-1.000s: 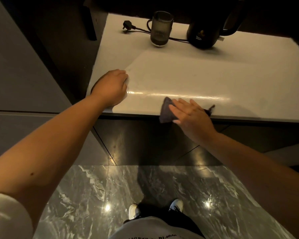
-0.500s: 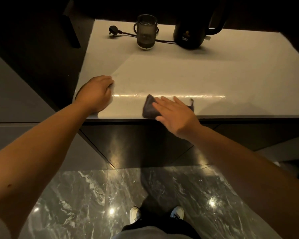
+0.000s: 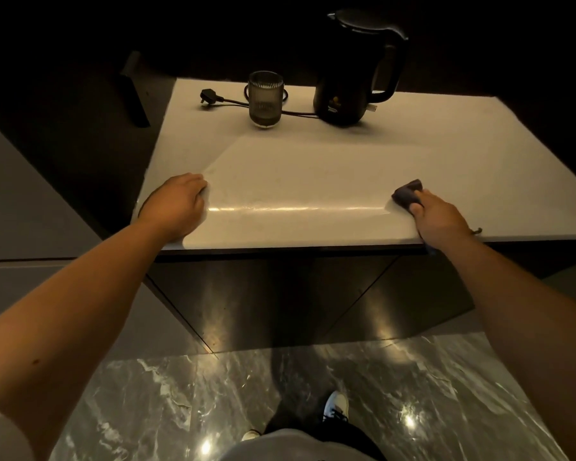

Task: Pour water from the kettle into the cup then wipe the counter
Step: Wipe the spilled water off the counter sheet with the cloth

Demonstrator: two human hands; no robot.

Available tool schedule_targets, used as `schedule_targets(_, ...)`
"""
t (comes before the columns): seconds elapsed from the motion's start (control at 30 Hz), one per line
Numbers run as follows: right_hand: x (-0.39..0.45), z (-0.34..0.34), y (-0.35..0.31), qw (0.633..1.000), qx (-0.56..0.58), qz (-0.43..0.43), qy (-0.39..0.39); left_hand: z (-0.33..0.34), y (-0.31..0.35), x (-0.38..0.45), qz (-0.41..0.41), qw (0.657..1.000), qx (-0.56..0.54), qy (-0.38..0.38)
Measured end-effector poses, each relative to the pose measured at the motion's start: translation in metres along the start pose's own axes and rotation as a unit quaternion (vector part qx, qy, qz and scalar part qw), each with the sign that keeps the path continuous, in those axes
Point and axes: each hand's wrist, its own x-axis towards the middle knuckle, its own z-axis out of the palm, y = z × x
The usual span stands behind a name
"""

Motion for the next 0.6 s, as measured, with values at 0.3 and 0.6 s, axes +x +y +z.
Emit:
schedule_targets(0.3, 0.032, -0.043, 0.019, 0.936, 0.351, 0.032, -0.007, 0.009, 0.021, 0.009, -0.032, 0.999, 0.020, 0.023)
schedule_targets(0.6, 0.088, -0.063, 0.056, 0.966, 0.070, -0.248, -0.022, 0.046, 0.146, 0.031, -0.014, 1.000, 0.010, 0.011)
